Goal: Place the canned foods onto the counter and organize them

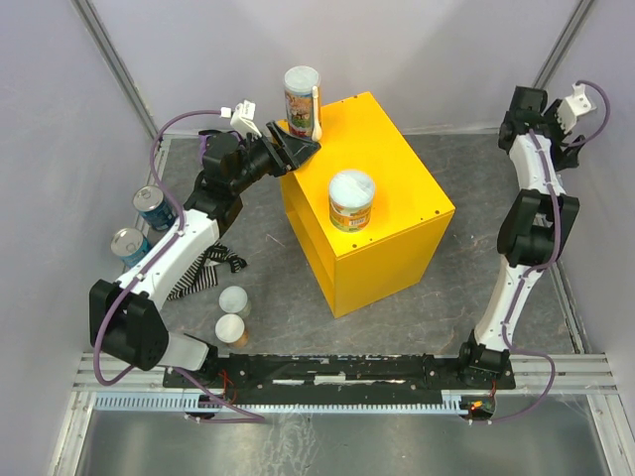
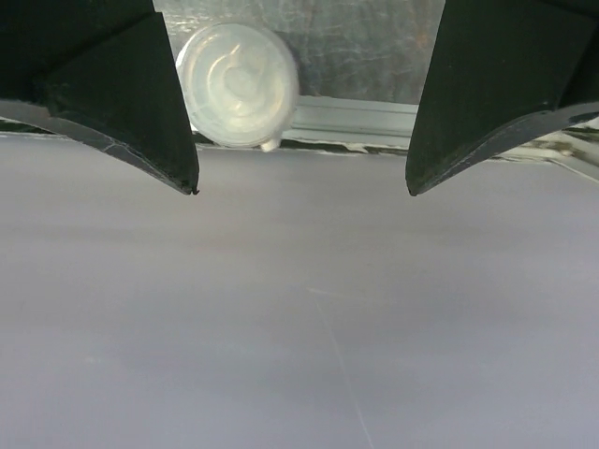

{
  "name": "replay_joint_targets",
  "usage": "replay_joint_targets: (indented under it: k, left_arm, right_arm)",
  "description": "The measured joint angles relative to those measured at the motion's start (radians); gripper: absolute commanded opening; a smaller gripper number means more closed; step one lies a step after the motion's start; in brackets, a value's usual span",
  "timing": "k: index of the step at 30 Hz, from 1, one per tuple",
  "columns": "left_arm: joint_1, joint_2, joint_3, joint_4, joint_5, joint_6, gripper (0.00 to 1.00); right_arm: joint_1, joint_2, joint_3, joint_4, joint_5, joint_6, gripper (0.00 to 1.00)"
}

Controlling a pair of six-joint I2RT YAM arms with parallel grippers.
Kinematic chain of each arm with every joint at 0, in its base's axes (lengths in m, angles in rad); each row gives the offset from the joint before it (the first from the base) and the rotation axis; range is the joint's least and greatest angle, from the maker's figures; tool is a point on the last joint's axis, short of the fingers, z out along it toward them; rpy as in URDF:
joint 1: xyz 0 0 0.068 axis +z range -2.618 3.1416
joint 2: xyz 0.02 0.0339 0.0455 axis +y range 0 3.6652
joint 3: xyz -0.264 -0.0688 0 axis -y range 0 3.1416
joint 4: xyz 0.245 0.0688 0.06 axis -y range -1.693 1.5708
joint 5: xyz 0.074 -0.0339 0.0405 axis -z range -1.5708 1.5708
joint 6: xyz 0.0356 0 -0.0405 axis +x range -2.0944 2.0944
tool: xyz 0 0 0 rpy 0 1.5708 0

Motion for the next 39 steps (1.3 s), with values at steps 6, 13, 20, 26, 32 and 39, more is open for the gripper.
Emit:
replay_joint_targets:
  k: [6,13,20,26,32,39]
  left_arm:
    - [0.0,0.0,0.0,0.002,-0.001,0.0,0.74]
    - [0.001,-0.007,-0.003,0.001,-0.003,0.0,0.74]
    - [0.006,-0.017,-0.006,-0.002,-0.004,0.001,0.74]
    - [0.008,-0.019,-0.007,-0.003,-0.003,0.004,0.74]
    - [0.009,-0.019,-0.007,-0.003,-0.003,0.021,0.74]
    - [0.018,-0.039,-0.007,-0.024,-0.014,0.041,0.74]
  right_arm:
    - [-0.06,-0.035,-0.116,-0.038,-0.06,0.089,0.99]
    - [-0.1,-0.14,-0.205,-0.112,-0.08,0.254,0.99]
    - [-0.092,-0.266,-0.322,-0.144,-0.079,0.369,0.99]
    - [-0.092,-0.299,-0.355,-0.2,-0.079,0.472,0.99]
    - [-0.091,-0.298,-0.354,-0.245,-0.079,0.556,0.99]
    - [-0.092,-0.257,-0.306,-0.213,-0.093,0.602,0.99]
